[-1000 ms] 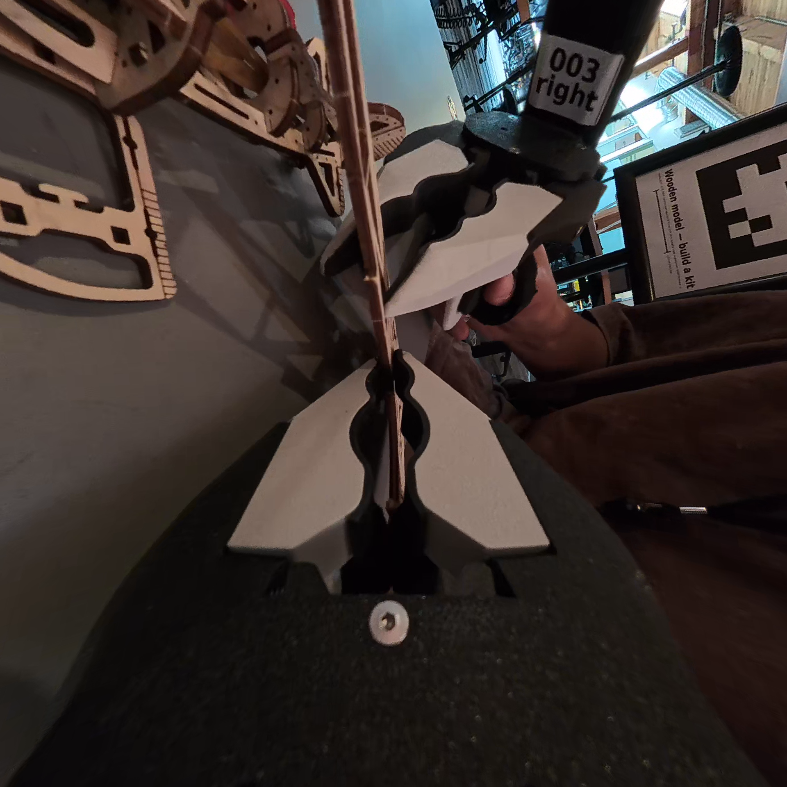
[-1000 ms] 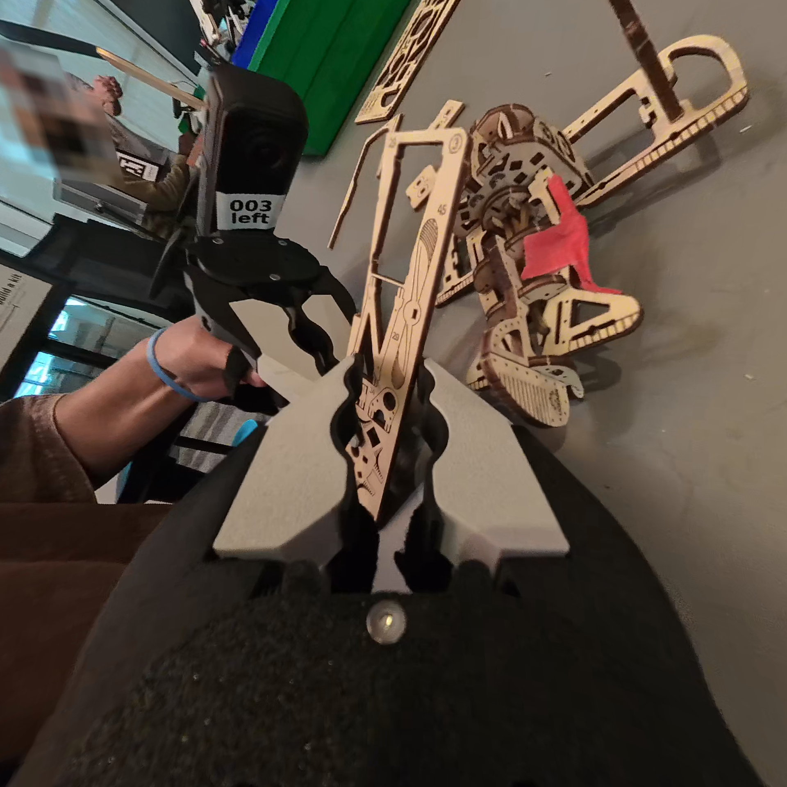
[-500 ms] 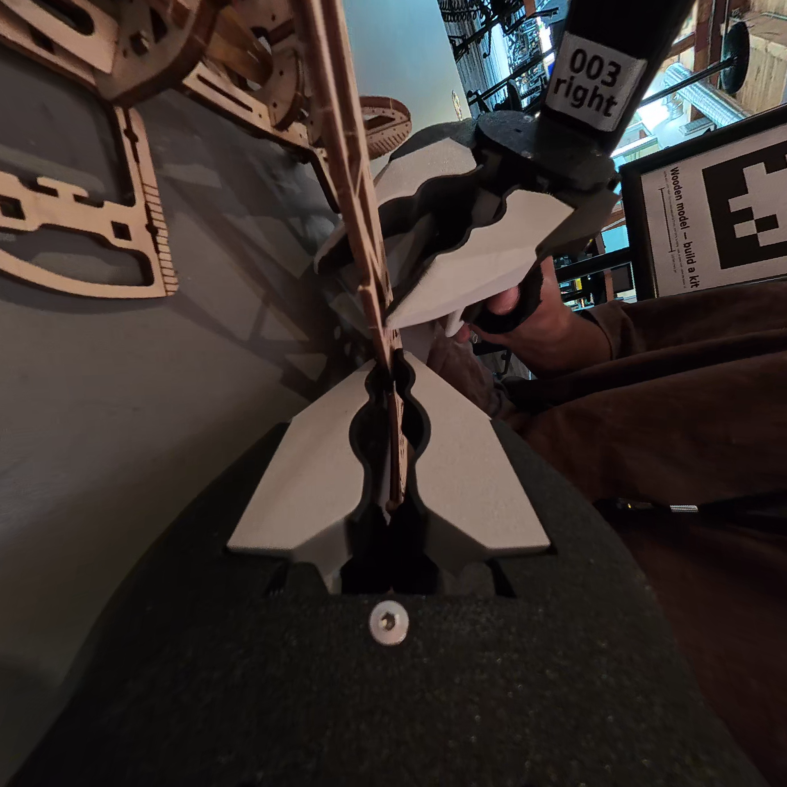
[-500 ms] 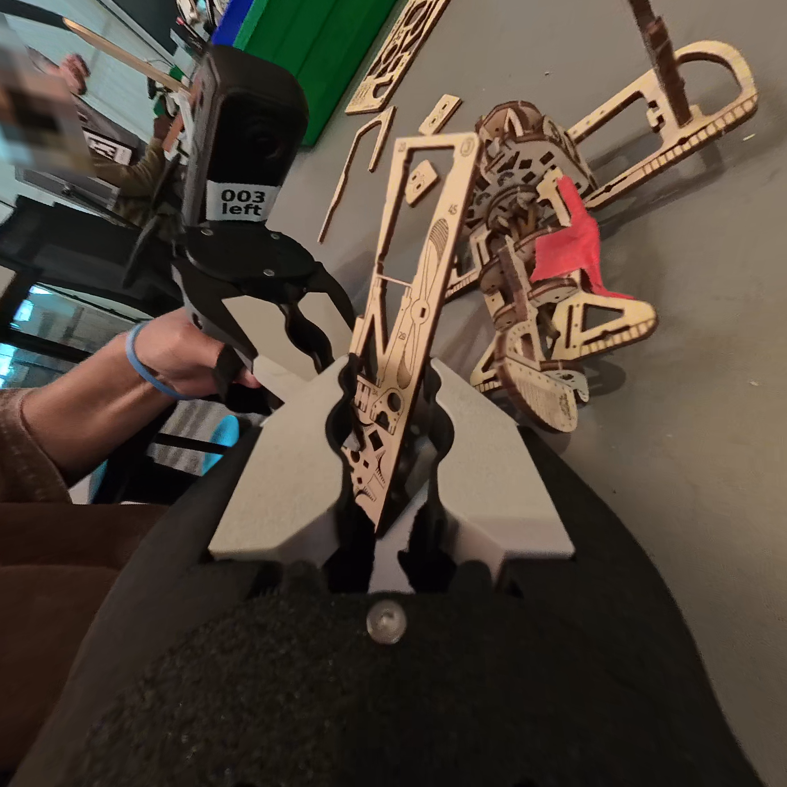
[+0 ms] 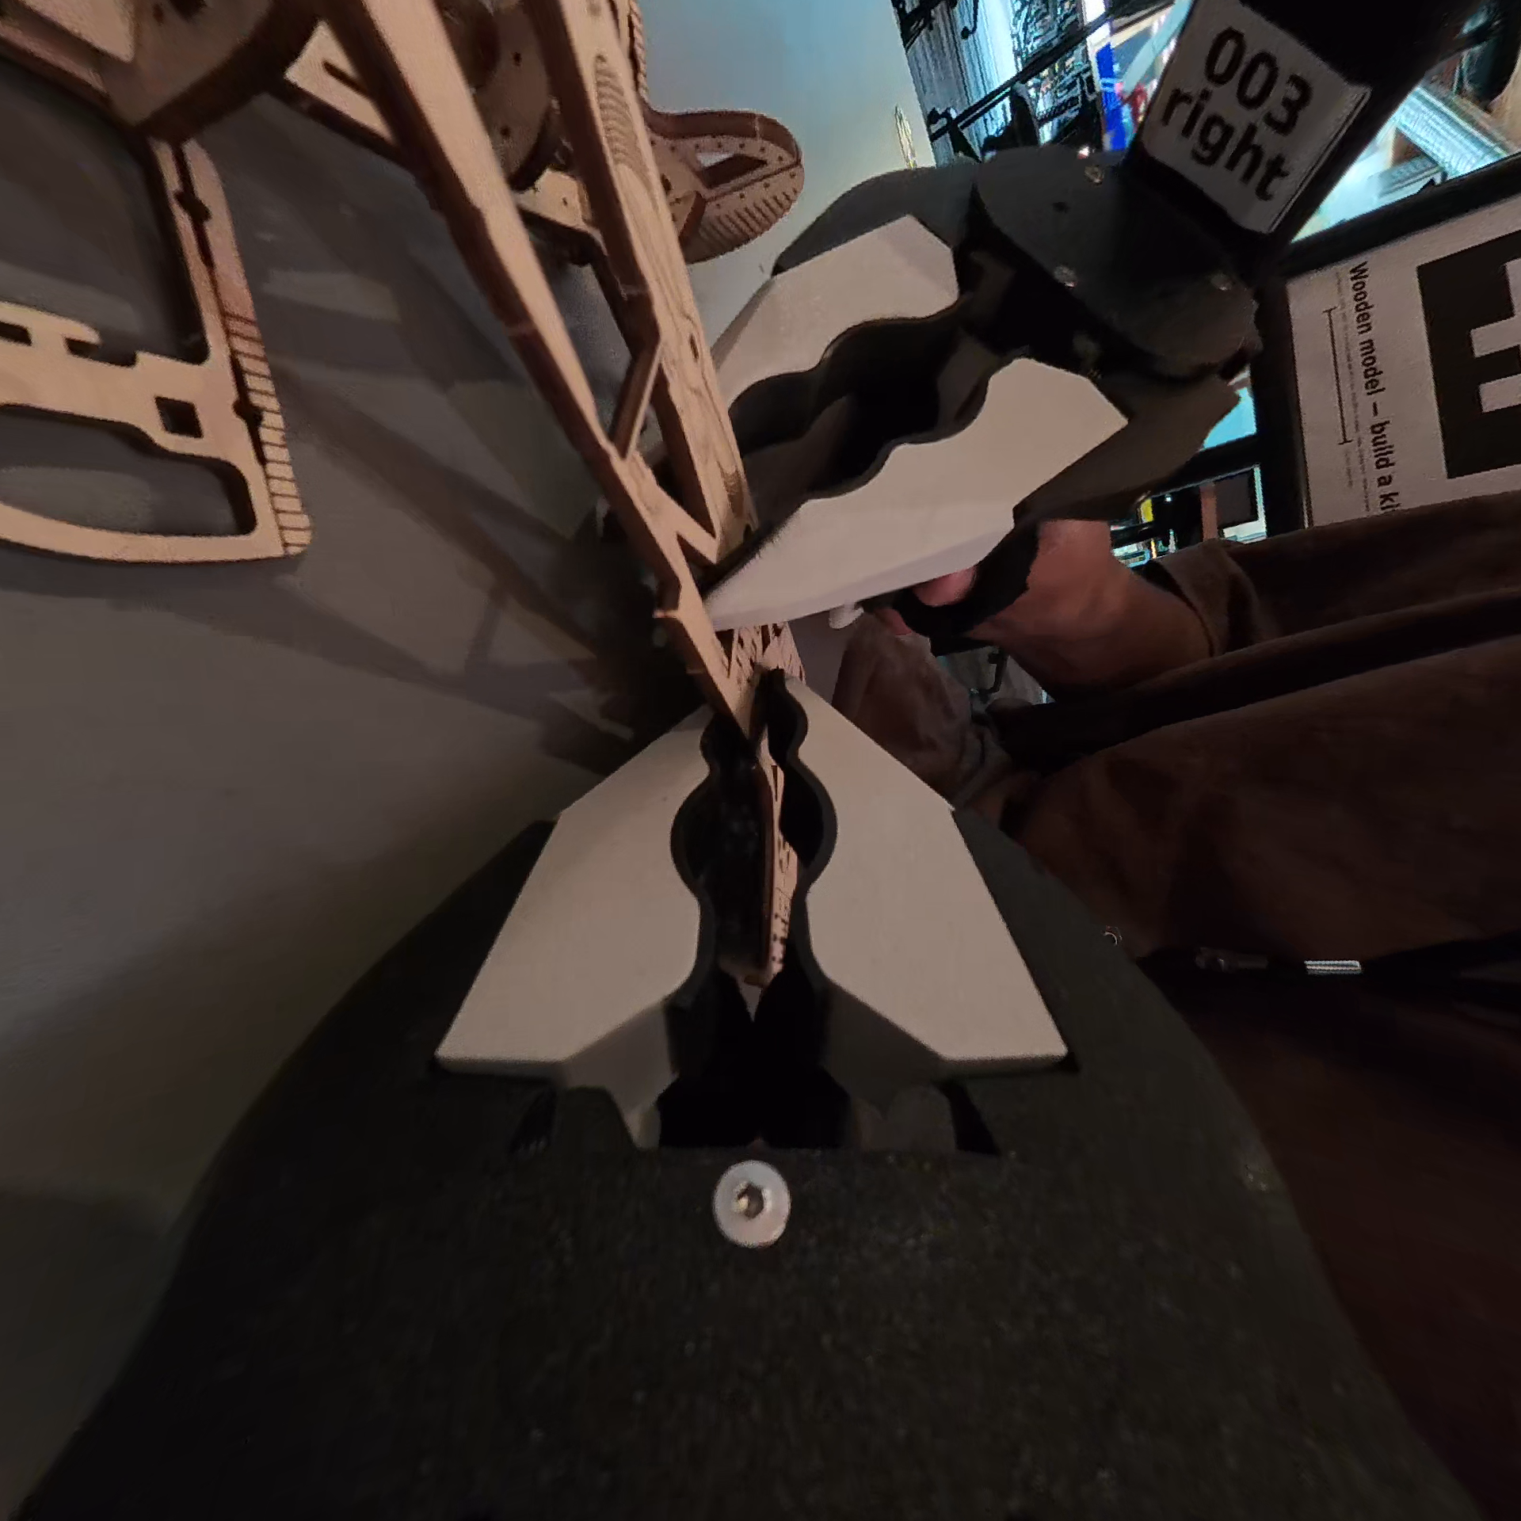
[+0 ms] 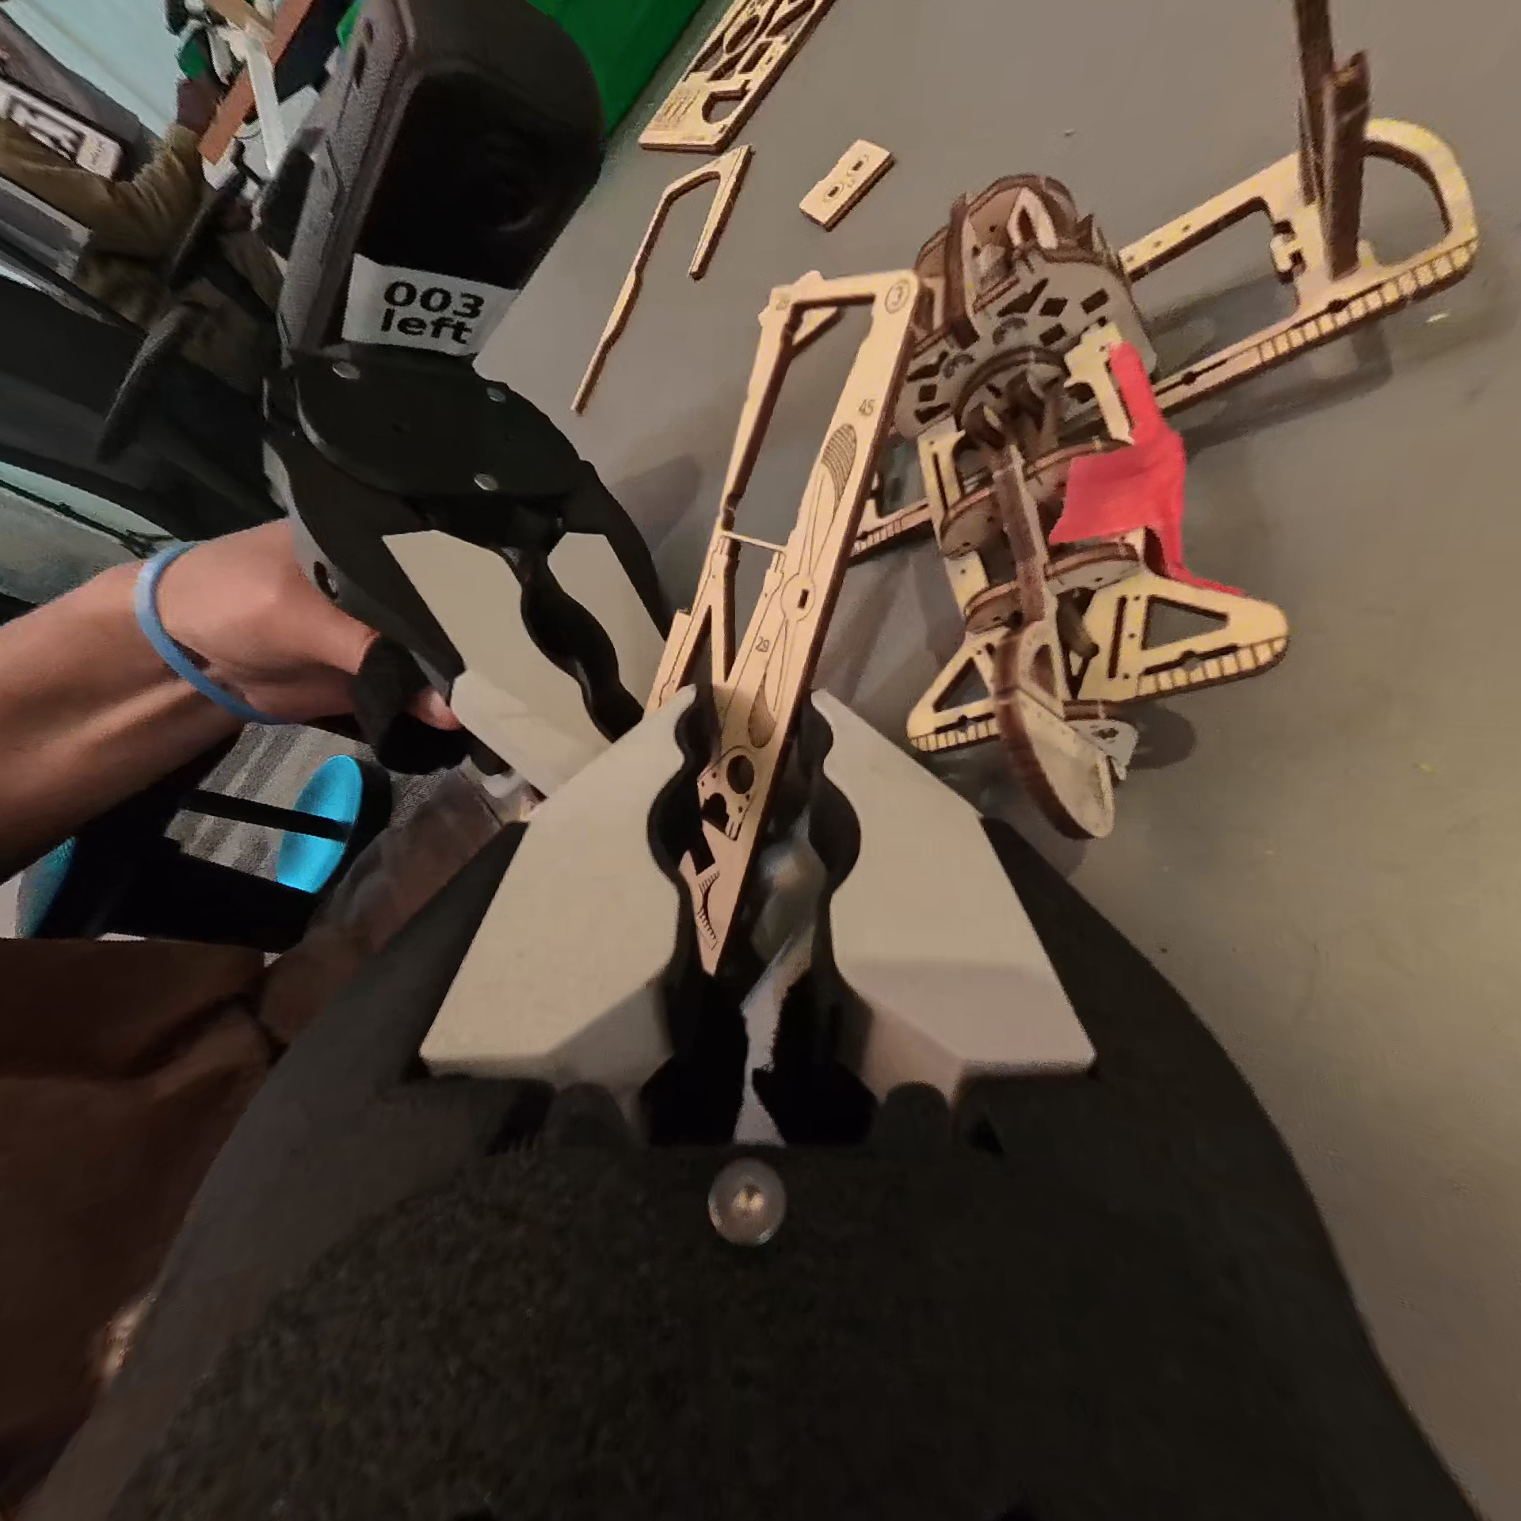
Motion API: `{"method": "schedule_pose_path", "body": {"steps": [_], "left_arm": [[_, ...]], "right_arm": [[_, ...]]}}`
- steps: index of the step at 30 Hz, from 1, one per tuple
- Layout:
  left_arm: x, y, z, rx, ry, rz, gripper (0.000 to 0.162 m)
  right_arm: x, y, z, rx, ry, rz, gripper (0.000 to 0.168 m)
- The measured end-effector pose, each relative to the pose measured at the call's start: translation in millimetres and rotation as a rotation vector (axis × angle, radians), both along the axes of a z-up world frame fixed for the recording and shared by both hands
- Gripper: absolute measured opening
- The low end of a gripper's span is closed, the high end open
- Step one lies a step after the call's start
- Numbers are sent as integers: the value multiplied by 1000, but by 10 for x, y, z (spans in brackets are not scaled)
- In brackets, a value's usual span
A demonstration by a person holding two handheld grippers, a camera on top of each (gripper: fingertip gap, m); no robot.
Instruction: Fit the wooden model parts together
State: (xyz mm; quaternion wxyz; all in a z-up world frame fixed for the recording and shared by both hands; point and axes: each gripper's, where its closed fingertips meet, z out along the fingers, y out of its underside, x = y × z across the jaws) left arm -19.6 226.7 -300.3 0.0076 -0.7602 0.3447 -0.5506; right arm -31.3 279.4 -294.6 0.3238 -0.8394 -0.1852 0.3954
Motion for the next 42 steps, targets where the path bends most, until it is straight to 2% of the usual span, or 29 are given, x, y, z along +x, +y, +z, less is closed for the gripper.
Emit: {"method": "schedule_pose_path", "body": {"steps": [7, 19, 30, 34, 42], "left_arm": [[18, 40, 74, -25, -51, 25, 2], [11, 8, 84, -22, -56, 8, 1], [-93, -203, 211, -39, -123, -74, 0], [-114, -201, 178, 7, -100, -68, 0], [-98, -167, 18, -9, -2, -43, 4]], "right_arm": [[35, -31, 204, -147, 295, 25, 13], [50, -93, 202, -234, 341, 89, 10], [-48, -323, 367, -330, 477, 255, 3], [-54, -285, 276, -233, 356, 222, 6], [-41, -210, 74, -134, 143, 166, 10]]}}
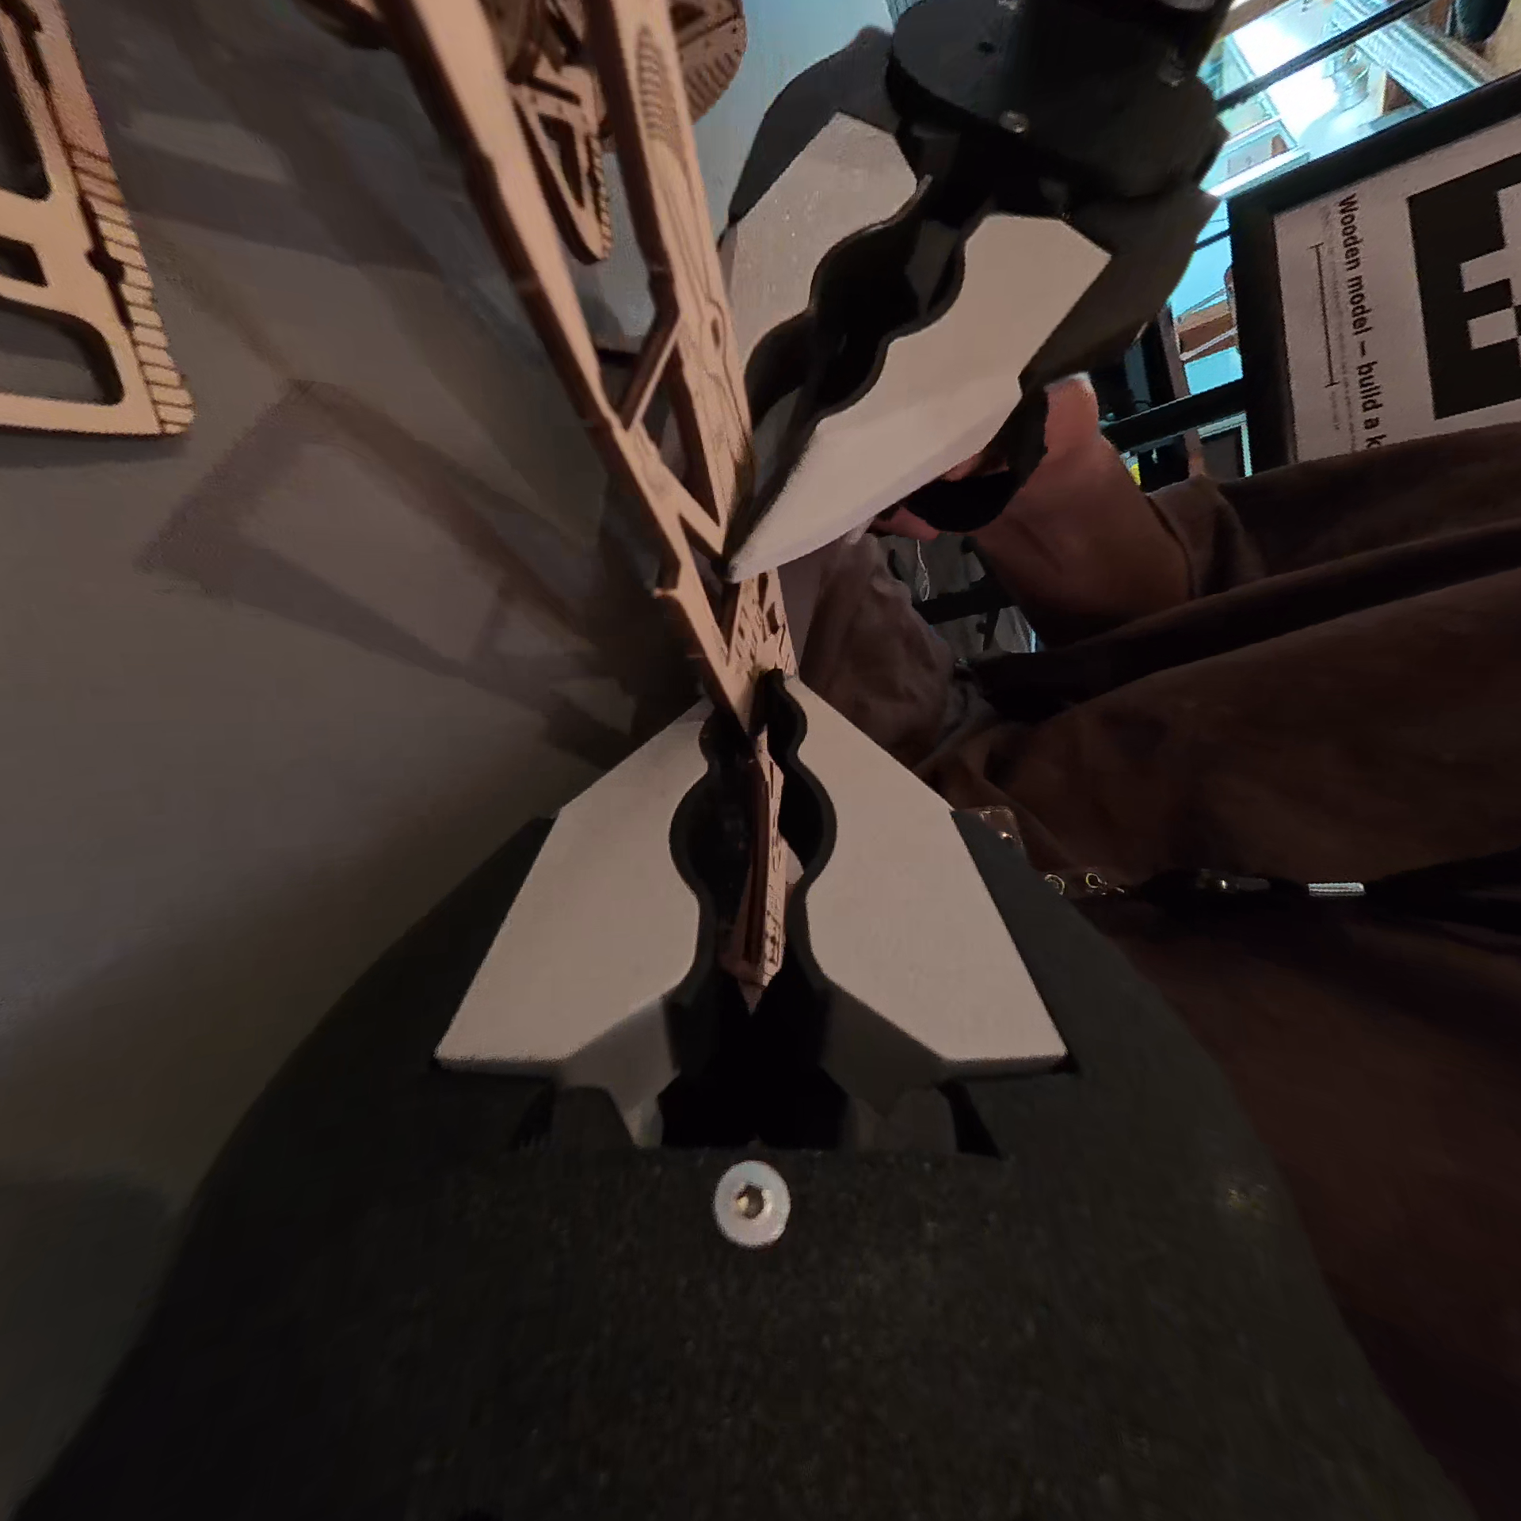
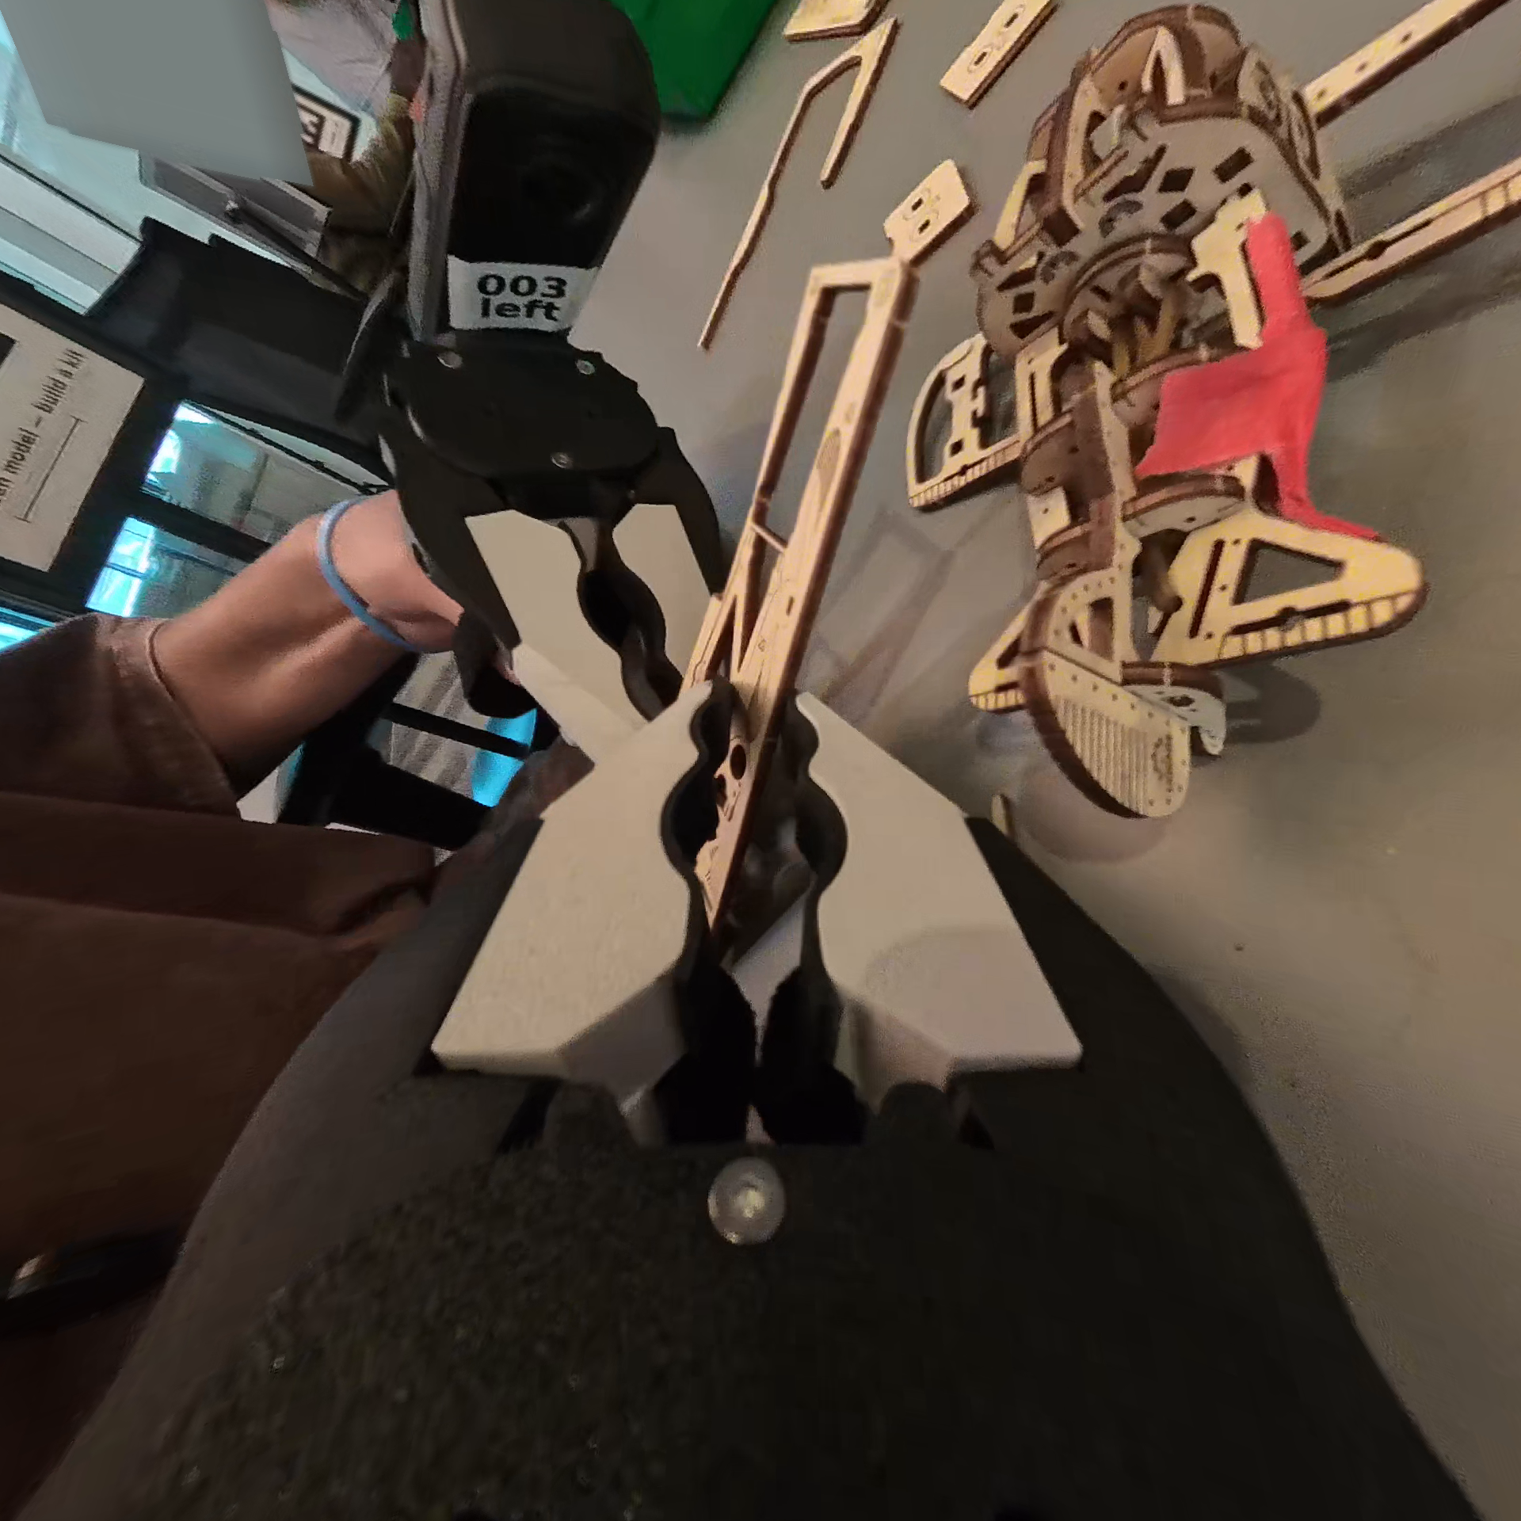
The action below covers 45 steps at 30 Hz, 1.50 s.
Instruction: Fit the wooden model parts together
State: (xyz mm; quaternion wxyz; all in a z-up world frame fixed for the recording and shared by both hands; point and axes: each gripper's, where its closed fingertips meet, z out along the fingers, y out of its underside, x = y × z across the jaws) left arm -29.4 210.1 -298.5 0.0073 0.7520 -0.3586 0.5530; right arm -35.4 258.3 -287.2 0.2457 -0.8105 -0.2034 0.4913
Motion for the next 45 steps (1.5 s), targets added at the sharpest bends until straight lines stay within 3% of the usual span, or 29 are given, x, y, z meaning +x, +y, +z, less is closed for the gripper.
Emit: {"method": "schedule_pose_path", "body": {"steps": [7, 15, 19, 32, 35, 39, 45], "left_arm": [[22, 9, 59, -30, -41, 10, 1], [25, -10, 45, -38, -29, 4, 1], [19, -29, -11, -33, 8, -6, 3], [22, -26, -40, -61, 32, 2, 4], [37, -20, -47, -62, 34, 7, 2], [48, 17, -24, -77, 16, 29, 3], [51, 31, -7, -78, 4, 24, 2]], "right_arm": [[65, 58, 162, -122, 197, -38, 7], [54, 60, 76, -94, 116, -41, 11], [53, 68, -51, 6, -49, -50, 15], [76, 92, -153, 168, -274, -48, 18], [78, 129, -211, 258, -398, -60, 17], [102, 156, -112, 180, -255, -95, 21], [123, 191, 22, 261, -242, -115, 26]]}}
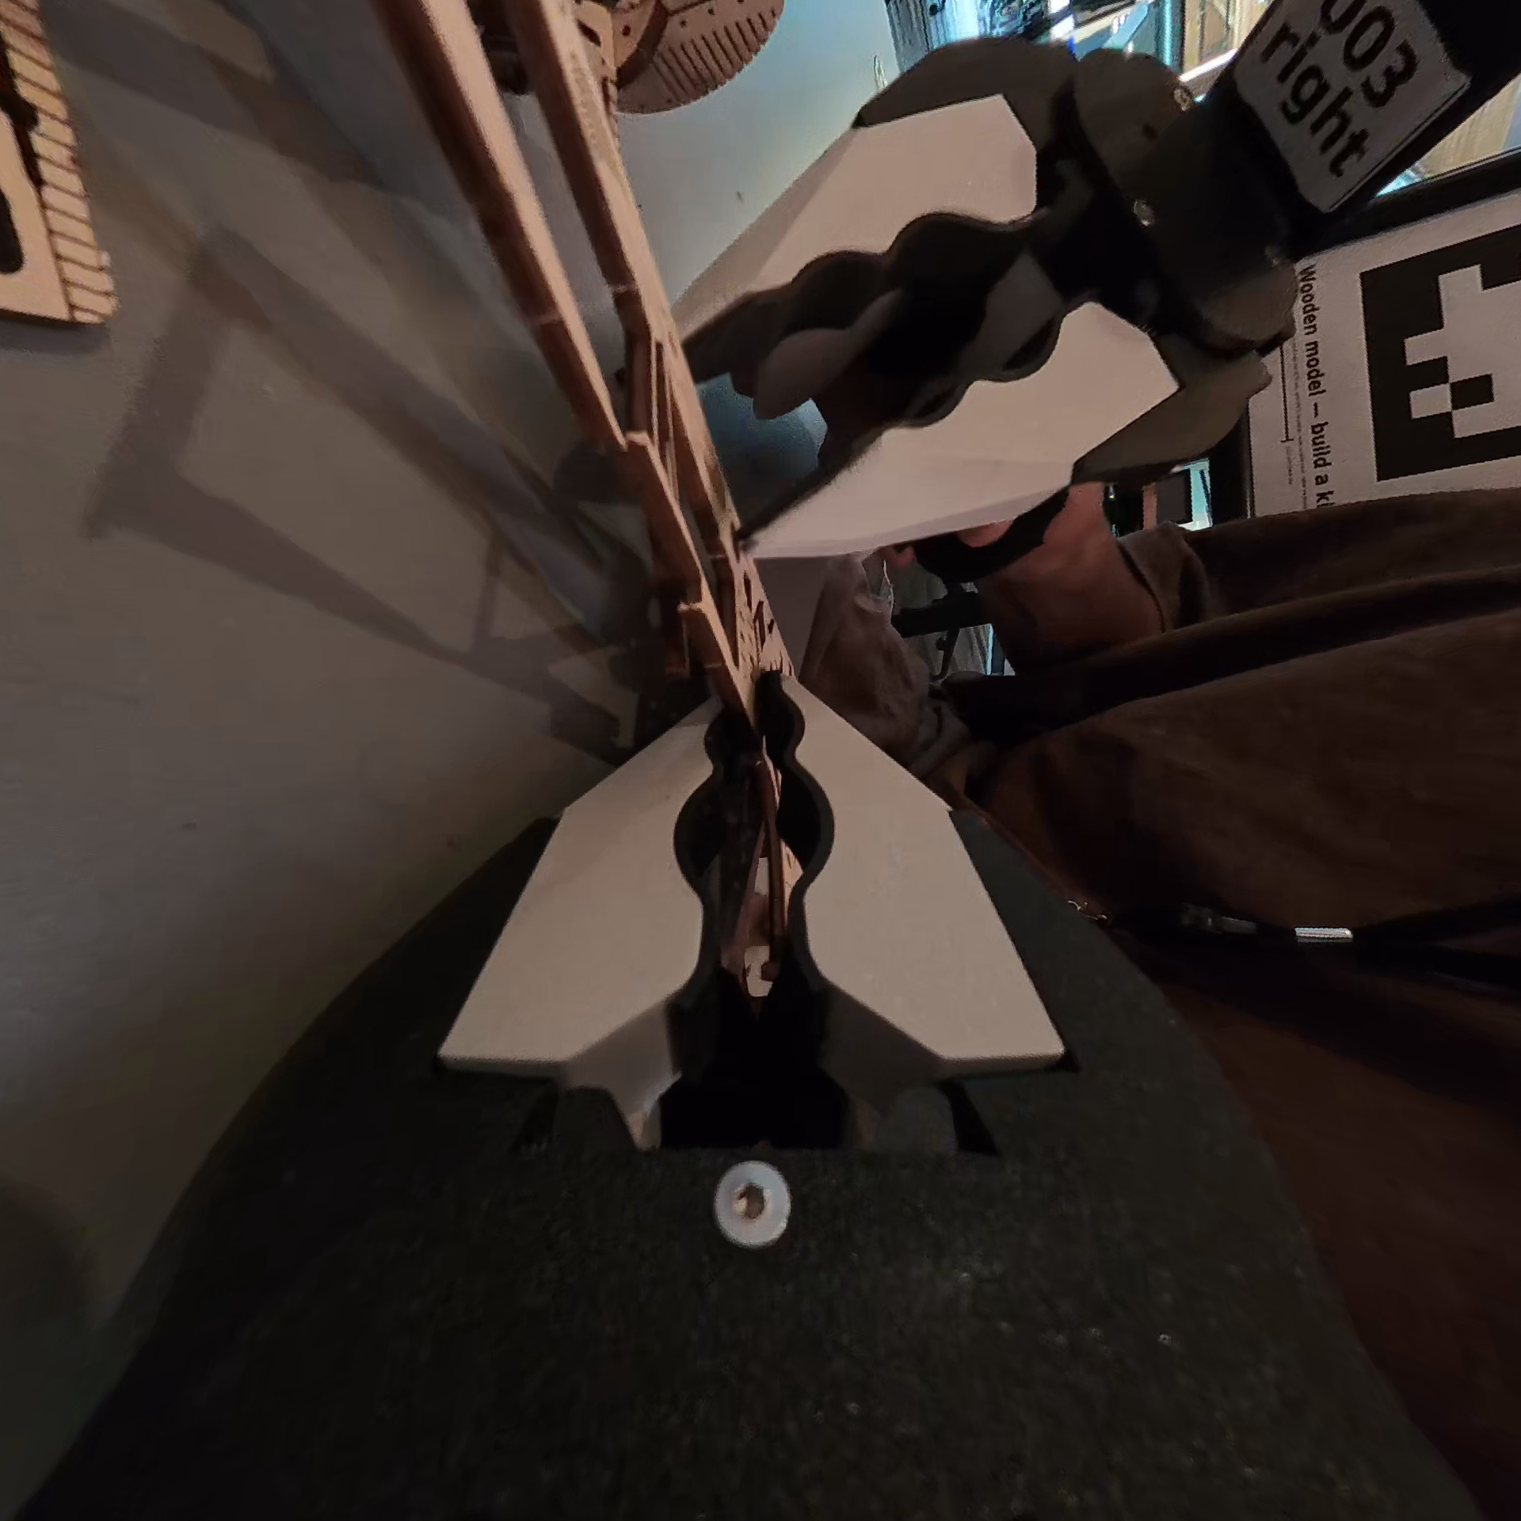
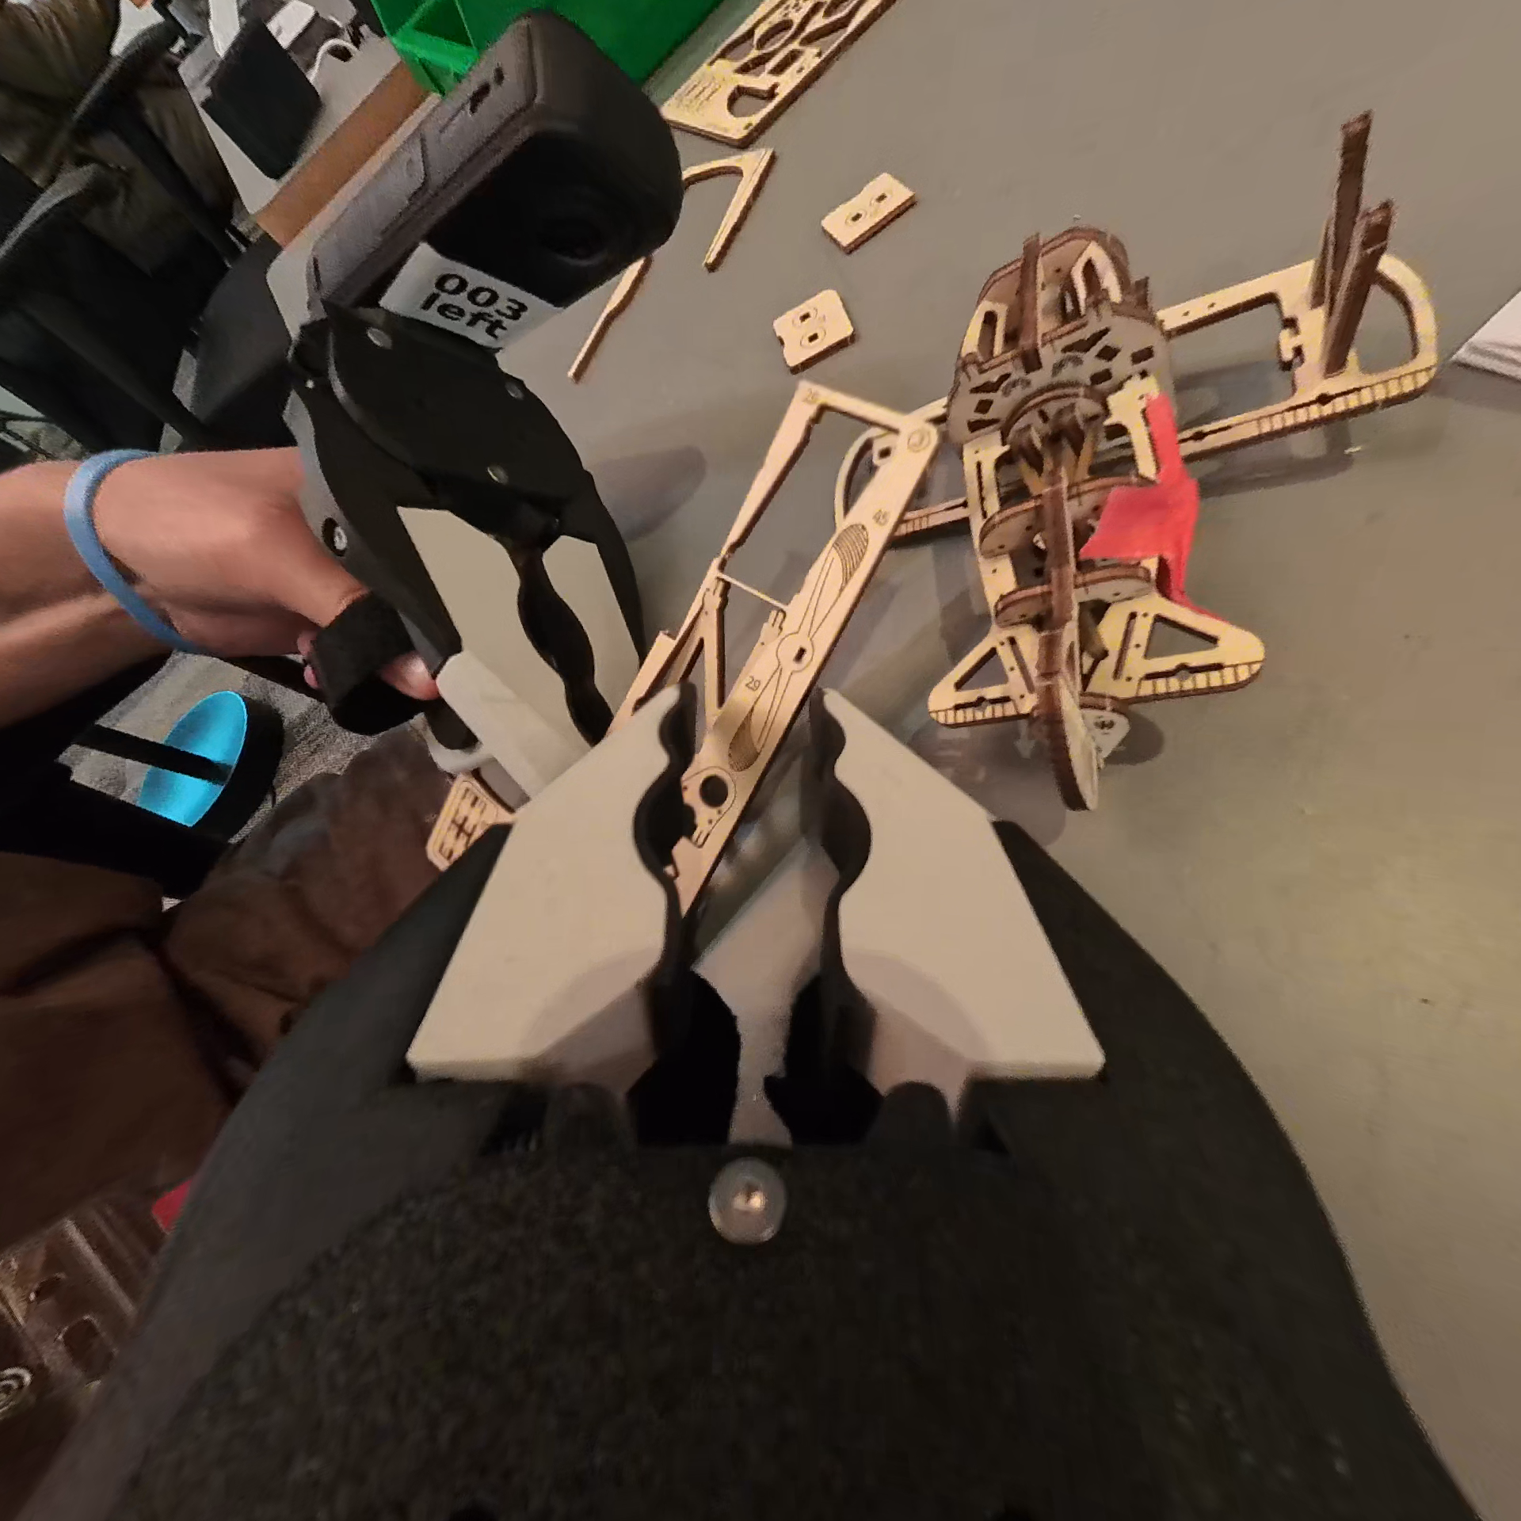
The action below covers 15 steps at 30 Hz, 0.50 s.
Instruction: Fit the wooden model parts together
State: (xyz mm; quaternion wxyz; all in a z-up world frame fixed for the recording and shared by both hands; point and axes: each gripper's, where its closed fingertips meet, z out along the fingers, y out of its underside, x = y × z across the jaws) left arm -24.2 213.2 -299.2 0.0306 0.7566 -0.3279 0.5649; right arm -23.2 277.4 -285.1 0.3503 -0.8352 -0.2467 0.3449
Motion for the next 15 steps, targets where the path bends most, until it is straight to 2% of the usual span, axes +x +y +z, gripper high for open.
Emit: {"method": "schedule_pose_path", "body": {"steps": [3, 6, 11, 15], "left_arm": [[-6, -3, -3, 6, 2, -7, 3], [-10, -19, 4, 16, -1, -21, 3], [-14, -23, 3, 18, -2, -24, 3], [-27, -50, 8, 15, -1, -35, 3]], "right_arm": [[4, 71, 22, -18, 28, -25, 30], [-78, 91, -14, -146, 123, -14, 34], [-122, 114, -16, -179, 189, -34, 27], [-123, 99, -21, -23, 49, -6, 26]]}}
